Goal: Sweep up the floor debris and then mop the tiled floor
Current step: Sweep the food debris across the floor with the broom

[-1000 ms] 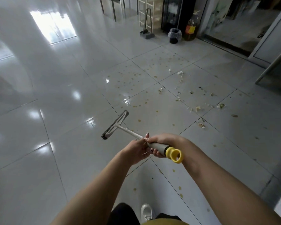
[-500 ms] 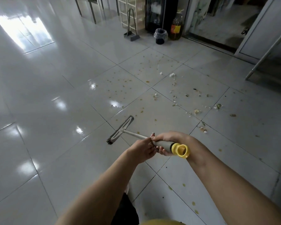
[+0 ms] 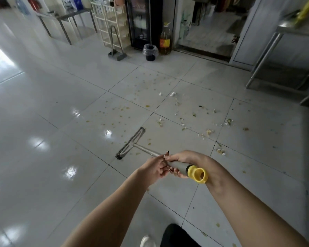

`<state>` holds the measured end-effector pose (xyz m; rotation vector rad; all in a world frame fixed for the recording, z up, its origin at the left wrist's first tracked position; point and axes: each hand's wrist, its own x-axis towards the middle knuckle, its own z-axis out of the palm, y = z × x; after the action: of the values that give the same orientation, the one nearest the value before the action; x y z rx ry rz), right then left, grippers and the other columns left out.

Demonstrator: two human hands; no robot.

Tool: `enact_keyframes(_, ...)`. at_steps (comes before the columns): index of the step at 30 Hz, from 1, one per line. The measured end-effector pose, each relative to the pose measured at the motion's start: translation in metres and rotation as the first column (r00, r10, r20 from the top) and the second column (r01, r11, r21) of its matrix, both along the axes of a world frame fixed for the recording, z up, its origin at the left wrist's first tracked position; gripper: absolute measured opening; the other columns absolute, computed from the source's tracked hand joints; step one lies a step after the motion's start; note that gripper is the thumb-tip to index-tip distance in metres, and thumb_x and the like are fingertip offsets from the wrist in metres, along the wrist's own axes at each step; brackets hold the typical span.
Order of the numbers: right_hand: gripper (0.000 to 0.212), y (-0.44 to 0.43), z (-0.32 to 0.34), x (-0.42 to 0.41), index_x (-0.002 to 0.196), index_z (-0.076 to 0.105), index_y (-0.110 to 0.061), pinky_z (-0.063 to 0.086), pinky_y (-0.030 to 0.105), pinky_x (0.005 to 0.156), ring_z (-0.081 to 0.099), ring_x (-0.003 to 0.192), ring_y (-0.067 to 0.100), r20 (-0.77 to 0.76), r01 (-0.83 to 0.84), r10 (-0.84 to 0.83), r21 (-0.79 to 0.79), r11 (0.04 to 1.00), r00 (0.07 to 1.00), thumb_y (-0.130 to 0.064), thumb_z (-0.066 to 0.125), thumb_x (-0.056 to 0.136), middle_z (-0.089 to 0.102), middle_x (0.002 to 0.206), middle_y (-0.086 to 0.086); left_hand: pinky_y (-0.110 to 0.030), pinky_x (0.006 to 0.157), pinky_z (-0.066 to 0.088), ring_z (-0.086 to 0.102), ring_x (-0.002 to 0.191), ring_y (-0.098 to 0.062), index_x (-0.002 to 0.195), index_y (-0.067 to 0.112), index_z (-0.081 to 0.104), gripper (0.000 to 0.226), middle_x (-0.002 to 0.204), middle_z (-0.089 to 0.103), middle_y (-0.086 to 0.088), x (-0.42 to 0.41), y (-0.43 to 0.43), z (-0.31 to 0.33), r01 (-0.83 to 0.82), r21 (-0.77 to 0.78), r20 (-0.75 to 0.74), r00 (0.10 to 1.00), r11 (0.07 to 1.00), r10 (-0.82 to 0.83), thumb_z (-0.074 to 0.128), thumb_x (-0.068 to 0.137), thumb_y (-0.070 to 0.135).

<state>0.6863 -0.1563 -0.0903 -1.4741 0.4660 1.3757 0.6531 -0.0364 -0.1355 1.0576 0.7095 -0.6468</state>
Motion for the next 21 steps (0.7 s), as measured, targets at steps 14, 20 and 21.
enact_keyframes(14,0.031,0.003,-0.011,0.203,0.075,0.045,-0.007,0.037,0.013,0.028,0.047,0.026,0.007,0.004,0.006,-0.006,0.018,1.0,1.0,-0.028,0.047,0.098,0.049,0.05,0.005,-0.023,0.065,0.042,0.052,0.07,-0.013,0.087,0.012,0.052,0.017,0.079,0.056,-0.004,0.204,0.004,-0.007,-0.03,0.047,-0.035,0.999,0.998,0.032,0.059,0.09,0.028)
enact_keyframes(20,0.036,-0.008,-0.011,0.295,0.073,0.045,-0.007,0.039,0.013,0.03,0.047,0.028,0.006,-0.014,-0.066,0.067,0.016,0.998,0.998,-0.034,0.047,0.097,0.049,0.046,0.003,-0.02,0.056,0.043,0.05,0.058,-0.011,0.077,0.009,0.051,0.025,0.065,0.051,-0.005,0.289,-0.015,-0.011,-0.143,0.104,0.008,0.99,0.984,0.143,0.061,0.089,0.028)
enact_keyframes(21,0.036,-0.007,-0.01,0.306,0.073,0.046,-0.007,0.039,0.013,0.03,0.048,0.029,0.006,-0.014,-0.067,0.067,0.01,0.998,0.998,-0.034,0.047,0.097,0.047,0.052,0.004,-0.019,0.055,0.044,0.051,0.056,-0.011,0.077,0.009,0.052,0.025,0.064,0.051,-0.004,0.3,-0.014,-0.011,-0.15,0.103,0.011,0.989,0.983,0.15,0.061,0.089,0.029)
